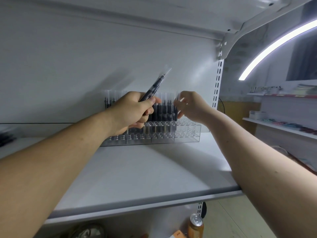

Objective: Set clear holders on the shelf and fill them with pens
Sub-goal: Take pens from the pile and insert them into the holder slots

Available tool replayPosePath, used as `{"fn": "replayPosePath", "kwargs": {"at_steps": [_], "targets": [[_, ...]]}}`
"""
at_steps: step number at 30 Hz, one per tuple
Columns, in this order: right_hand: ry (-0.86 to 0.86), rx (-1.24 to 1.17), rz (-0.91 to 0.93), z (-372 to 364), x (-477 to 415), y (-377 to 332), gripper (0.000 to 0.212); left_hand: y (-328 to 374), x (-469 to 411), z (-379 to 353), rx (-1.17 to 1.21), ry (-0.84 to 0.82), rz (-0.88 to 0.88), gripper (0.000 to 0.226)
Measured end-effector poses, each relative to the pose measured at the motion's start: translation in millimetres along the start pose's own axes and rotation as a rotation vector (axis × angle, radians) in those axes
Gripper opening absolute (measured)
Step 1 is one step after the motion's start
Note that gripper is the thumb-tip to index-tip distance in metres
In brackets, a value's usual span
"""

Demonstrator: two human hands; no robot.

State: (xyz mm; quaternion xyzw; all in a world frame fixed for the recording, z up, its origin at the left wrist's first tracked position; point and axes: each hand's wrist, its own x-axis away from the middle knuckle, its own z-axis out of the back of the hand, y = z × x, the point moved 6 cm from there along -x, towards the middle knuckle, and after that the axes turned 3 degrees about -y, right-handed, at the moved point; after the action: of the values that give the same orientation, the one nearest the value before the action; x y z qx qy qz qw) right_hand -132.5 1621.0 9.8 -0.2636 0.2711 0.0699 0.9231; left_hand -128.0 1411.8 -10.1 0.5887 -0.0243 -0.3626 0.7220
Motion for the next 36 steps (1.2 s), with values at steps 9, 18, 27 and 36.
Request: {"fn": "replayPosePath", "kwargs": {"at_steps": [9,18,27,36], "targets": [[0.047,-0.004,-0.016,7,-5,8,0.016,-1,-1,1,-0.002,0.008,0.005,0.026],[0.293,-0.353,0.176,33,2,-16,0.01,-2,-1,1,0.019,-0.018,0.023,0.027],[-0.167,-0.83,0.108,6,11,-37,0.021,-2,-1,-3,0.043,-0.06,0.03,0.03],[-0.076,-0.964,0.126,14,5,-34,0.016,-2,-1,-5,0.097,-0.064,0.041,0.028]]}}
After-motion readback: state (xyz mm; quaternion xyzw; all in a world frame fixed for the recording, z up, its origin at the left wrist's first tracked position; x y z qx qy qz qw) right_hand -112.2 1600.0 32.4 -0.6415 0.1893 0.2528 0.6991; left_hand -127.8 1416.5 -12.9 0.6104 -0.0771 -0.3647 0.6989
